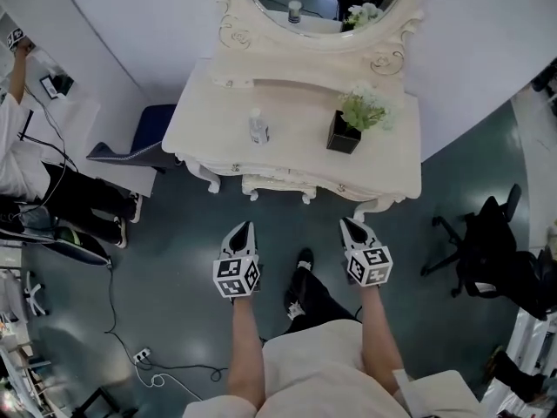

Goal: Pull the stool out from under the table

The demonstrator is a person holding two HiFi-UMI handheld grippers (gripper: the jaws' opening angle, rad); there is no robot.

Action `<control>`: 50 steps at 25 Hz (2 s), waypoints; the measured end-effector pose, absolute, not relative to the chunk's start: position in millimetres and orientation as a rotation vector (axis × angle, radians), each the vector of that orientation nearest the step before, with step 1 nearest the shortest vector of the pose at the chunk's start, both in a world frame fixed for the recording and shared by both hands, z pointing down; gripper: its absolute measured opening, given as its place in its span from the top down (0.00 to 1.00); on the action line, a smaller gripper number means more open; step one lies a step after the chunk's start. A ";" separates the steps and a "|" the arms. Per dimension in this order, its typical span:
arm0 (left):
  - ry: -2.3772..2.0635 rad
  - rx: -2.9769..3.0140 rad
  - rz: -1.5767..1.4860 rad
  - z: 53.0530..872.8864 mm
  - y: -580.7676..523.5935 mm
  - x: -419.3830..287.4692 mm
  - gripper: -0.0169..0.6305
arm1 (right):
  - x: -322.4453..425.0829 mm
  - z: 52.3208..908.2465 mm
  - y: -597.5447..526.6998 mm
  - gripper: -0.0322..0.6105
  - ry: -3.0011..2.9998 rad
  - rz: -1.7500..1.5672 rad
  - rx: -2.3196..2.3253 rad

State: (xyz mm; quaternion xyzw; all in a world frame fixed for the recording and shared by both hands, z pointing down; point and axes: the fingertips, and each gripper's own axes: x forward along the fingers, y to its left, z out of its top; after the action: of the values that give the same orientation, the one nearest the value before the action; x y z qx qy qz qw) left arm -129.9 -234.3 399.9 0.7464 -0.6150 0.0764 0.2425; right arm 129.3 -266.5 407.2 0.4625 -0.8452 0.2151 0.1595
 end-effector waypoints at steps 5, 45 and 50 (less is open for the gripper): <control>-1.625 2.109 0.264 415.4 -277.3 -117.3 0.95 | 138.0 440.4 -287.3 0.88 -2.360 0.649 1.347; -1.576 2.240 0.403 543.4 -264.2 -201.9 0.95 | 87.7 575.1 -266.6 0.88 -2.230 0.705 1.620; -1.565 2.202 0.452 607.8 -266.6 -177.8 0.95 | 106.0 630.8 -287.3 0.88 -2.133 0.880 1.737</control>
State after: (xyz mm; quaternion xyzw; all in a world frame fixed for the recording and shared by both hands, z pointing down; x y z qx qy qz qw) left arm -177.8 -266.6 607.8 0.7876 -0.5600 0.1618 0.1999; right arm 106.0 -287.3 630.8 0.5966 -0.7327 0.3022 0.1263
